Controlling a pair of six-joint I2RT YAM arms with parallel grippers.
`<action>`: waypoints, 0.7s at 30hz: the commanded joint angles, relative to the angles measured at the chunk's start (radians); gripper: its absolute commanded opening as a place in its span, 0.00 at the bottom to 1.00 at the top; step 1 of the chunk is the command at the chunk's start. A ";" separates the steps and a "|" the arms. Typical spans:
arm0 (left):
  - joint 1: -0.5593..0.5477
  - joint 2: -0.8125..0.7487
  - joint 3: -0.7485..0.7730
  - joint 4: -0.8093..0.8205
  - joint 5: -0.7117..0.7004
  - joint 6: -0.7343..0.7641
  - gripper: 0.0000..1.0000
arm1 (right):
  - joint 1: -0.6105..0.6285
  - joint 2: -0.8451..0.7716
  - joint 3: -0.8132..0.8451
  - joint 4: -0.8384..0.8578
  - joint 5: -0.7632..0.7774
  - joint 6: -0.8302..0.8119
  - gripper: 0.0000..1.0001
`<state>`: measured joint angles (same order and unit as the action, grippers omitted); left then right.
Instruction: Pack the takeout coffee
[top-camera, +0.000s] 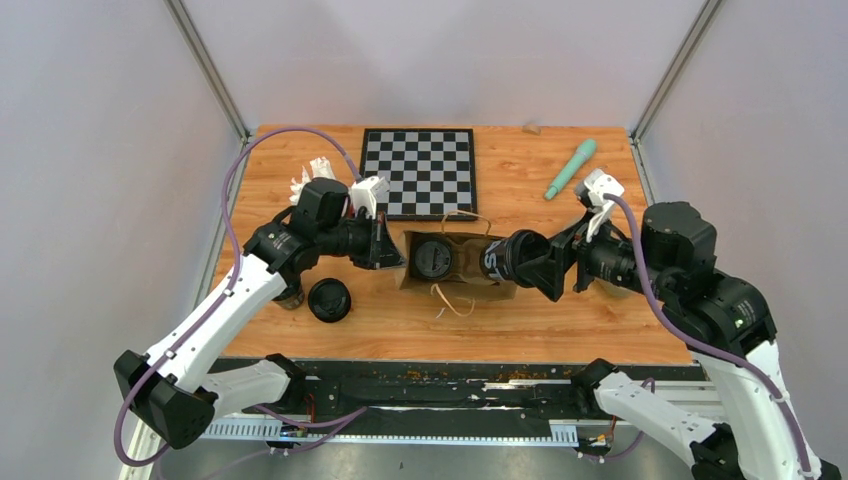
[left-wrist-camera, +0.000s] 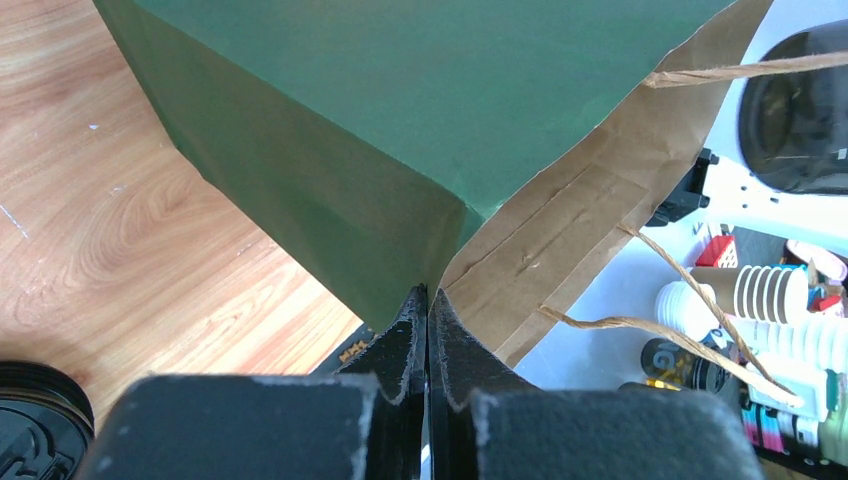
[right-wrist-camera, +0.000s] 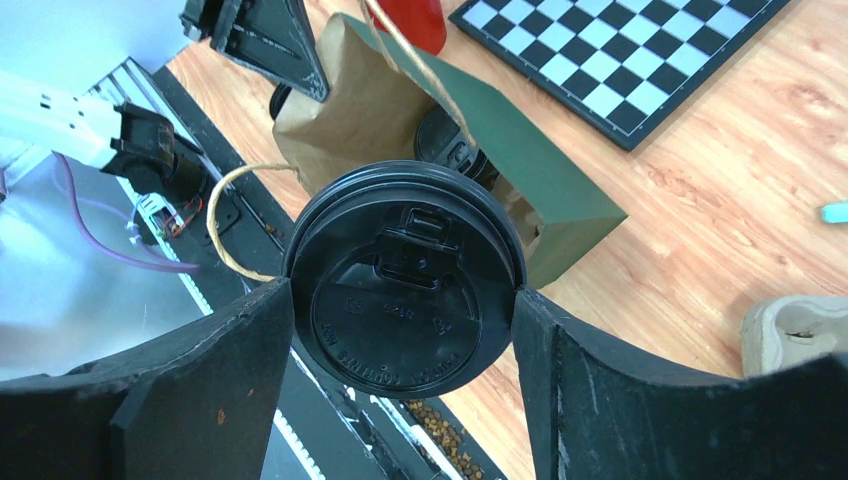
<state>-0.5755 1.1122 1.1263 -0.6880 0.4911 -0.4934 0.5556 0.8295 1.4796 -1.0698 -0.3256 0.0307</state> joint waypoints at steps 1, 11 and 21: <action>-0.004 0.006 0.044 0.042 0.014 0.000 0.00 | 0.029 0.006 -0.039 0.083 -0.009 -0.055 0.69; -0.004 0.009 0.028 0.055 0.061 0.035 0.00 | 0.328 0.133 -0.049 0.118 0.318 -0.252 0.71; -0.004 -0.002 -0.013 0.045 0.107 0.168 0.00 | 0.520 0.292 -0.088 0.201 0.548 -0.478 0.75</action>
<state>-0.5755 1.1221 1.1236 -0.6567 0.5598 -0.4278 1.0611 1.1198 1.4082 -0.9611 0.1097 -0.3256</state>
